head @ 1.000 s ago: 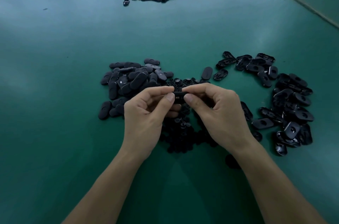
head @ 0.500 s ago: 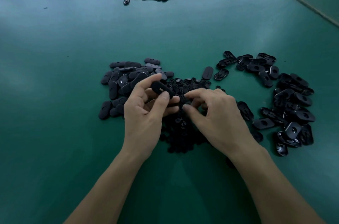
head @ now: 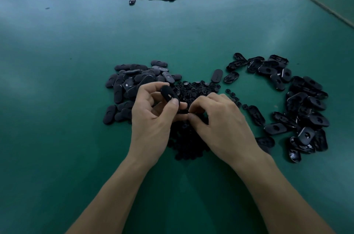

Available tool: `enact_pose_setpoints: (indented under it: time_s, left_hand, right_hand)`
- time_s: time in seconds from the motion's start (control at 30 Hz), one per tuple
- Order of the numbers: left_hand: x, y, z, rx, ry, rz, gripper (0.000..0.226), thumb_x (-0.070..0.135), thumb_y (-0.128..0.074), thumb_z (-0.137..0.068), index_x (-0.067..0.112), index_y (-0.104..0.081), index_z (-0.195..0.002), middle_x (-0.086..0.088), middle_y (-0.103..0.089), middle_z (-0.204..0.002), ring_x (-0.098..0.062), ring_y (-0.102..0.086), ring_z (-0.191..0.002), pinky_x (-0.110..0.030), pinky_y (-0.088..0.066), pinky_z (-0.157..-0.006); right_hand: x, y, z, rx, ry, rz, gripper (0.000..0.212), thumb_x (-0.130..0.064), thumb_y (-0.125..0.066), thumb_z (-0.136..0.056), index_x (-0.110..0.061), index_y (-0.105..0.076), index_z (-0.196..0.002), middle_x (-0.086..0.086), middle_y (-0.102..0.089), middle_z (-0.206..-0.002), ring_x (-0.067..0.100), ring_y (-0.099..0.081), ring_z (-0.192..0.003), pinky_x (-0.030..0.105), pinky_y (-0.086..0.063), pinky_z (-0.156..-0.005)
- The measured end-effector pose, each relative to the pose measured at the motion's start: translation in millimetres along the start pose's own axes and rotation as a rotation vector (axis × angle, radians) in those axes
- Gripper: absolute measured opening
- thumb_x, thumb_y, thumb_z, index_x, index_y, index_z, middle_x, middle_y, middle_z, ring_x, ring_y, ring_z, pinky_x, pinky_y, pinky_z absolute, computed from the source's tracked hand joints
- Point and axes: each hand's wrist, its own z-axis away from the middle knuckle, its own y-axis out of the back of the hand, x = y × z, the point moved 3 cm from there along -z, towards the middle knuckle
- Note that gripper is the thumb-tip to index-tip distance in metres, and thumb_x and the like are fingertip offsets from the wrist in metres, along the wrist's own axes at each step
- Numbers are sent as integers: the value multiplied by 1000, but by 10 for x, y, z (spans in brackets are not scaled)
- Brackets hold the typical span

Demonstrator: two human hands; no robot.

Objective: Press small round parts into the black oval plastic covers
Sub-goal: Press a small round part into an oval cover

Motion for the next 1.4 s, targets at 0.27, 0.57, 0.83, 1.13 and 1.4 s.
enact_pose_setpoints:
  time_s: [0.27, 0.57, 0.83, 1.13, 1.4]
  left_hand:
    - [9, -3, -17, 9, 0, -47, 40, -2, -63, -94, 29, -63, -120, 0, -62, -95, -12, -71, -78, -21, -57, -69]
    - [42, -5, 0, 12, -20, -83, 30, -2, -61, -95, 25, -68, -107, 10, -72, -87, -7, -70, -78, -19, -56, -68]
    - [43, 7, -1, 28, -25, -138, 29, 0, -64, -94, 24, -72, -107, 6, -69, -80, -4, -64, -71, -16, -54, -65]
    - [54, 6, 13, 16, -13, -140, 25, 0, -62, -95, 21, -73, -103, 6, -74, -82, -9, -71, -79, -19, -57, -67]
    - [48, 1, 15, 25, 5, -118, 26, -2, -66, -92, 21, -73, -102, 2, -73, -82, -13, -70, -77, -21, -57, -68]
  right_hand:
    - [-50, -21, 8, 43, -45, 8, 9, -31, -59, -93, -23, -61, -91, -7, -56, -89, 16, -49, -89, 31, -40, -79]
    - [-65, -12, 17, 115, 32, -111, 10, -21, -50, -101, -21, -50, -91, -9, -56, -83, 15, -50, -78, 31, -42, -72]
    - [-18, 19, 6, 230, 75, -237, 12, -8, -66, -91, -16, -58, -86, -7, -58, -79, 12, -55, -73, 30, -48, -68]
    - [5, 73, 11, 349, 62, -247, 13, -7, -72, -89, -13, -74, -101, -6, -73, -91, 3, -65, -85, 16, -51, -82]
    - [24, 108, 17, 408, 21, -234, 8, -12, -76, -87, -16, -76, -94, -4, -64, -92, 4, -58, -86, 9, -44, -81]
